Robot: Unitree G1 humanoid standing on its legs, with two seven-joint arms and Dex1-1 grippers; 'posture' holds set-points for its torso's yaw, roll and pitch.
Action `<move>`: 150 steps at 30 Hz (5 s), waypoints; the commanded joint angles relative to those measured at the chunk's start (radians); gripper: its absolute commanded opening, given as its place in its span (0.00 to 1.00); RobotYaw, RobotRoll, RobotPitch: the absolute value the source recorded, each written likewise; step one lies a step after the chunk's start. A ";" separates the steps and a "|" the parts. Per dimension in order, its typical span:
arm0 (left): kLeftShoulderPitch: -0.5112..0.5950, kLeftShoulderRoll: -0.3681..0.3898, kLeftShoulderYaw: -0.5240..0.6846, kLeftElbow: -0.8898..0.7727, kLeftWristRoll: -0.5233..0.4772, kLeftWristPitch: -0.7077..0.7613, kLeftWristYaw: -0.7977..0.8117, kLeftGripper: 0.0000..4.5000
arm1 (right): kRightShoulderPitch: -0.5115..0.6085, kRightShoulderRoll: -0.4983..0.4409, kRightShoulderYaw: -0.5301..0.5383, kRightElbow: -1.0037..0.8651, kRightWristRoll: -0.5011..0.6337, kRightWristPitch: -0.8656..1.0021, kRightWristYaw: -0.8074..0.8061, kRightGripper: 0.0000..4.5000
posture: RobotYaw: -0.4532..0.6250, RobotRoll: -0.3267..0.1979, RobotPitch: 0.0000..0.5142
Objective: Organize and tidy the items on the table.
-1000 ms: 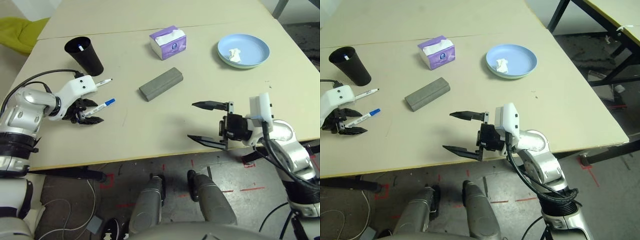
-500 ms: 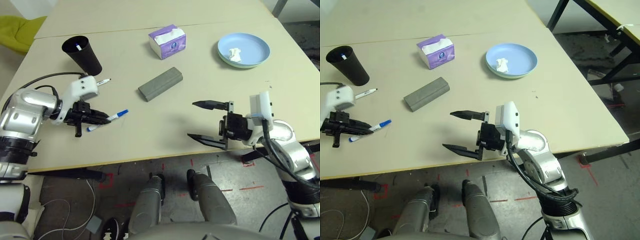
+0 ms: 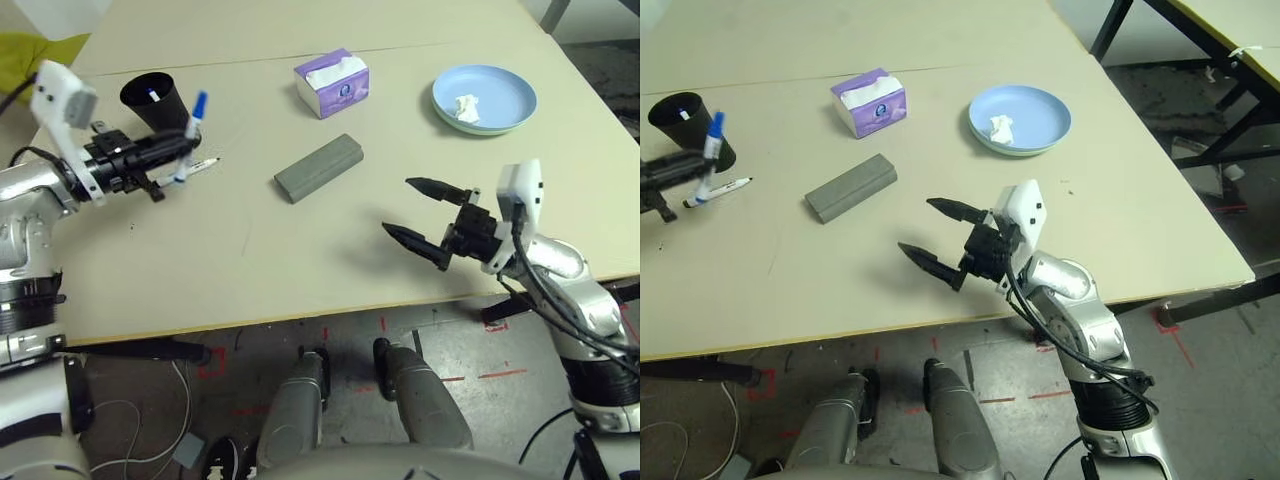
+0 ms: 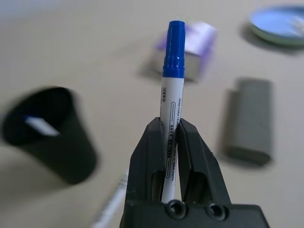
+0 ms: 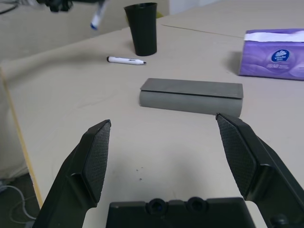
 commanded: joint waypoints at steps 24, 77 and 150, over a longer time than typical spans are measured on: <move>-0.521 -0.032 -0.109 0.850 0.212 -0.615 0.284 0.06 | 0.025 0.014 -0.012 -0.072 -0.001 0.100 -0.080 1.00 | 0.28 0.62 0.49; -0.610 -0.075 -0.165 1.026 0.309 -0.628 0.370 0.06 | 0.035 0.000 -0.038 -0.154 0.022 0.169 -0.099 1.00 | 0.24 0.62 0.49; -0.460 -0.106 -0.155 0.759 0.117 -0.635 -0.344 0.99 | 0.048 0.030 -0.030 -0.164 0.033 0.189 -0.115 1.00 | 0.26 0.62 0.55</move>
